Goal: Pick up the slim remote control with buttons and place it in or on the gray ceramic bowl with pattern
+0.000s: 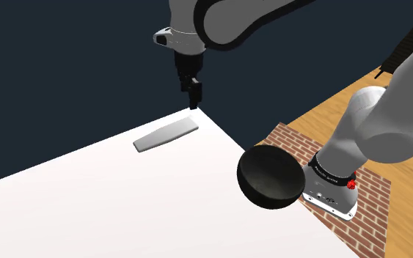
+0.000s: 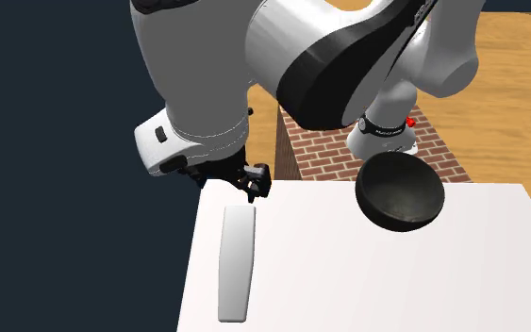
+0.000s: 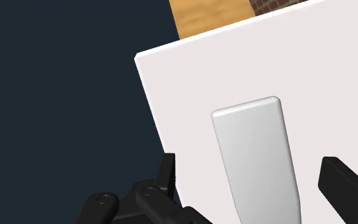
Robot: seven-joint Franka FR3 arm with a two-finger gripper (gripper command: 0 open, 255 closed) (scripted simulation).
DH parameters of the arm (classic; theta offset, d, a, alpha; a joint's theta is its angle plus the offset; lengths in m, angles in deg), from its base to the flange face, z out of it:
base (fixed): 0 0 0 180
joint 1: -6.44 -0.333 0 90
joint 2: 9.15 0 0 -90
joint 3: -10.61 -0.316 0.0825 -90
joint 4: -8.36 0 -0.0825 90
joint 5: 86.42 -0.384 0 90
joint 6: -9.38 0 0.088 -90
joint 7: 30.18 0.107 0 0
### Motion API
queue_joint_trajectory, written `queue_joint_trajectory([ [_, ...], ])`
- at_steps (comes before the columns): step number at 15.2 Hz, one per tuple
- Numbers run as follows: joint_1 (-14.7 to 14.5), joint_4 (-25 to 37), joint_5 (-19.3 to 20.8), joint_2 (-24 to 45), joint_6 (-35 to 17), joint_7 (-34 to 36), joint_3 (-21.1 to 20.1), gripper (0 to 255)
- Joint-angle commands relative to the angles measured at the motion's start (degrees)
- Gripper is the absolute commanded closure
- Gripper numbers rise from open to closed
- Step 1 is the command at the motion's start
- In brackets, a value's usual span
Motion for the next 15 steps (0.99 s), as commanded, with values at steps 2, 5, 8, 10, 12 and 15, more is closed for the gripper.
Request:
queue_joint_trajectory([
  [2,-1.4,2.2,0.3,4.5,-2.3,-2.6,-1.4,0],
  [5,-2.9,4.5,0.8,8.9,-4.5,-4.8,-2.9,0],
  [8,-4.2,6.4,1.4,12.5,-6.0,-6.6,-4.1,0],
  [10,-4.2,5.7,1.7,13.3,-7.4,-6.4,-4.0,0],
  [12,-4.3,5.2,2.1,14.1,-8.8,-6.1,-4.0,0],
  [15,-4.4,4.4,2.6,15.5,-10.9,-5.8,-3.8,0],
])
